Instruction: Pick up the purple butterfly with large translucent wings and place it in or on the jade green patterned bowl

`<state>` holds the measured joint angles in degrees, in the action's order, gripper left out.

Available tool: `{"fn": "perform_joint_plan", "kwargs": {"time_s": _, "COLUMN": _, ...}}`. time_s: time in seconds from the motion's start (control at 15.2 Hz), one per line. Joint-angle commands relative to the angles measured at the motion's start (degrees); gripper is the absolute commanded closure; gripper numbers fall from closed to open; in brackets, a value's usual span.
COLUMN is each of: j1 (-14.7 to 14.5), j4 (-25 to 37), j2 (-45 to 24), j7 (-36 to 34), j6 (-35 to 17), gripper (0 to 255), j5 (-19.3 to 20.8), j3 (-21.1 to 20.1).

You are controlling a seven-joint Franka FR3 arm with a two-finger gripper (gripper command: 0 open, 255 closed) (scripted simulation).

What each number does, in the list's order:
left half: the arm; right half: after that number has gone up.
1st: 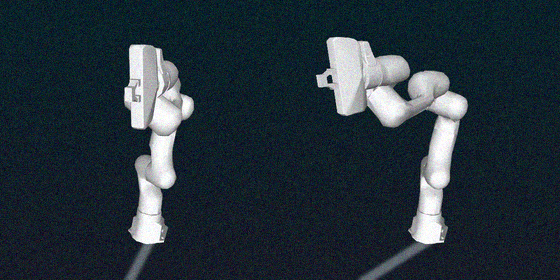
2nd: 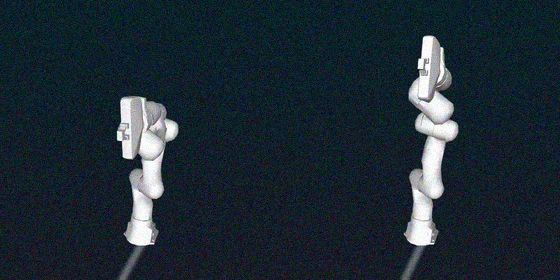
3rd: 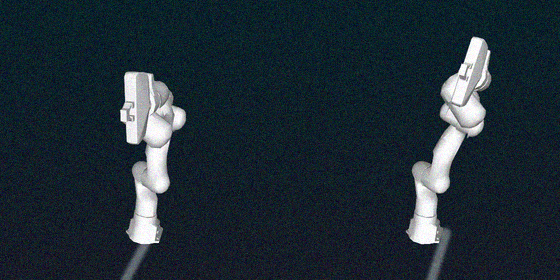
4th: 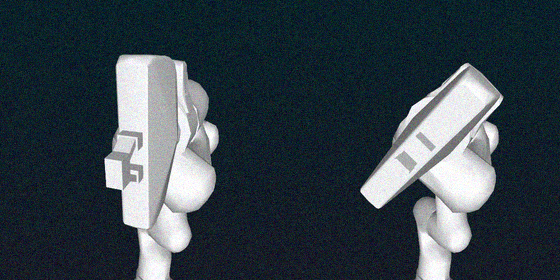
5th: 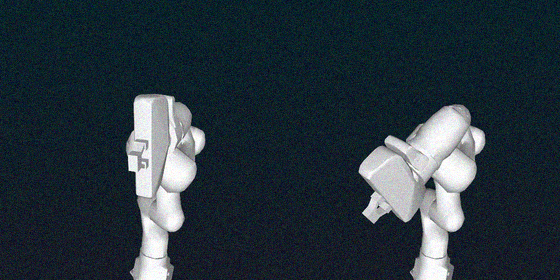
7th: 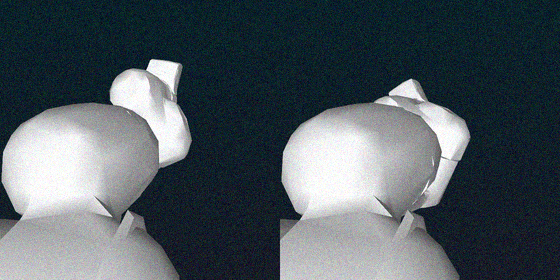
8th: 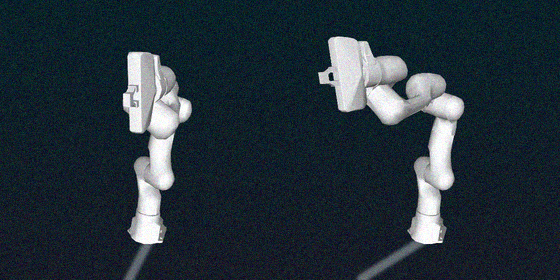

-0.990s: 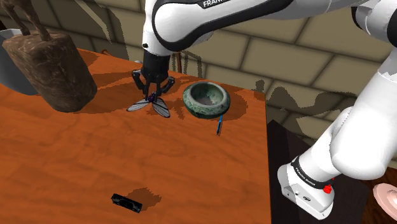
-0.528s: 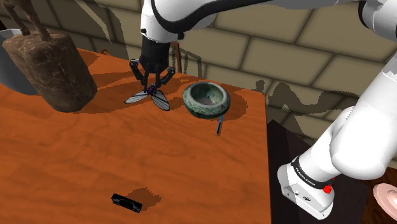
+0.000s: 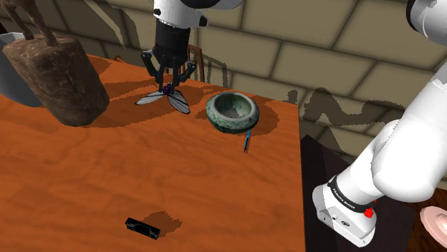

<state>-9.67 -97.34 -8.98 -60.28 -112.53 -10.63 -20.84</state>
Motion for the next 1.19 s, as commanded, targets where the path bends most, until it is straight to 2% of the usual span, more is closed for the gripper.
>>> {"fn": "perform_joint_plan", "kwargs": {"time_s": 0.0, "j1": 0.1, "j4": 1.0, "j2": 0.3, "j7": -0.2, "j6": 1.3, "gripper": 255, "j5": 0.0, "j3": 0.0}}
{"fn": "perform_joint_plan", "kwargs": {"time_s": 0.53, "j1": 0.0, "j4": 6.7, "j2": 0.3, "j7": -1.3, "j6": 6.9, "gripper": 255, "j5": 0.3, "j3": 0.0}}
{"fn": "perform_joint_plan", "kwargs": {"time_s": 0.79, "j1": 2.8, "j4": -3.5, "j2": 9.4, "j7": 3.7, "j6": 6.2, "gripper": 255, "j5": -3.5, "j3": 1.6}}
{"fn": "perform_joint_plan", "kwargs": {"time_s": 1.12, "j1": 5.0, "j4": -14.0, "j2": 19.7, "j7": 9.9, "j6": 7.2, "gripper": 255, "j5": -6.9, "j3": 4.7}}
